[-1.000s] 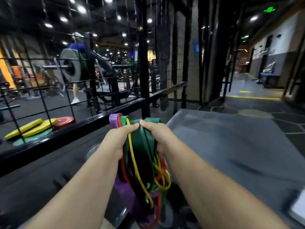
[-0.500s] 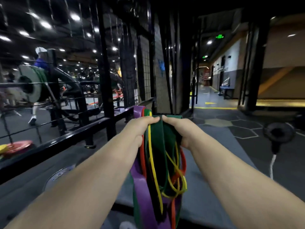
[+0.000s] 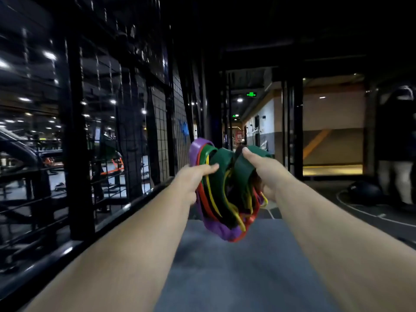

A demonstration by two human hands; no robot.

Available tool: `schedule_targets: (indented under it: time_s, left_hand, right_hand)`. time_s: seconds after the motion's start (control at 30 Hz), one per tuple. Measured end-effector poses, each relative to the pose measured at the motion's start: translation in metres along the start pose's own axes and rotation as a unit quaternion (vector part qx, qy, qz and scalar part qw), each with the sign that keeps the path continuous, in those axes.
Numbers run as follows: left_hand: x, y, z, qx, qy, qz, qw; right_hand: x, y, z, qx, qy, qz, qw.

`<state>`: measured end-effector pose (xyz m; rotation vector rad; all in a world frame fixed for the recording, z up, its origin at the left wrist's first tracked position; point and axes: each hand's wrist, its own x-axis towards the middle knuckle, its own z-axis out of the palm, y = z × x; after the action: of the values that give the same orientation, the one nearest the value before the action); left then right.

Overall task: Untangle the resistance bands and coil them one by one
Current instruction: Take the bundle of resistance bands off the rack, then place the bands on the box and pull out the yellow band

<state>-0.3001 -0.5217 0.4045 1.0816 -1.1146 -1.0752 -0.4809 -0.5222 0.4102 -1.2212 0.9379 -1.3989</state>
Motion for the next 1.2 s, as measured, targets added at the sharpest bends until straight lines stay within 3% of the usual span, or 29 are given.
schedule_targets:
  time_s: [0.07,0.1,0.17,0.2,0.23,0.33,0.37,0.47,0.63,0.77,0.97,1.07,1.2]
  left_hand:
    - [0.020,-0.040,-0.007,0.072,0.054,-0.041,0.995]
    - [0.020,-0.057,-0.012,0.126,0.074,-0.073,0.987]
    - [0.006,-0.085,-0.018,0.252,0.142,-0.124,0.949]
    - [0.001,-0.101,-0.022,0.300,0.174,-0.130,0.929]
    - [-0.005,-0.115,-0.025,0.336,0.184,-0.123,0.916]
    - [-0.009,-0.161,-0.030,0.446,0.111,-0.106,0.882]
    - [-0.011,-0.175,-0.028,0.472,0.080,-0.108,0.871]
    - [-0.018,-0.209,-0.019,0.508,0.024,-0.100,0.855]
    - [-0.013,-0.245,-0.001,0.516,-0.014,-0.083,0.852]
    - [-0.011,-0.268,0.002,0.477,0.032,-0.090,0.874]
    - [-0.017,-0.305,-0.016,0.432,-0.010,-0.071,0.899]
    - [-0.018,-0.313,-0.023,0.421,0.010,-0.054,0.905]
    - [-0.017,-0.315,-0.029,0.414,0.028,-0.063,0.907]
  right_hand:
    - [0.005,0.034,-0.006,-0.084,0.006,0.072,0.994]
    - [0.000,0.055,-0.011,-0.188,-0.006,0.125,0.974]
    - [-0.027,0.088,-0.023,-0.435,-0.057,0.207,0.874]
    - [-0.034,0.106,-0.034,-0.503,-0.052,0.220,0.834]
    - [-0.034,0.123,-0.046,-0.546,-0.040,0.234,0.804]
    - [-0.030,0.158,-0.065,-0.626,0.006,0.246,0.741]
    - [-0.028,0.169,-0.068,-0.632,0.014,0.231,0.739]
    - [-0.028,0.196,-0.068,-0.593,0.074,0.187,0.780]
    - [-0.034,0.226,-0.069,-0.598,0.156,0.108,0.779]
    - [-0.030,0.245,-0.070,-0.590,0.111,0.031,0.799]
    - [-0.018,0.284,-0.061,-0.538,0.020,0.111,0.835]
    - [-0.012,0.299,-0.059,-0.551,0.041,0.145,0.821]
    - [-0.010,0.302,-0.057,-0.602,0.113,0.118,0.782]
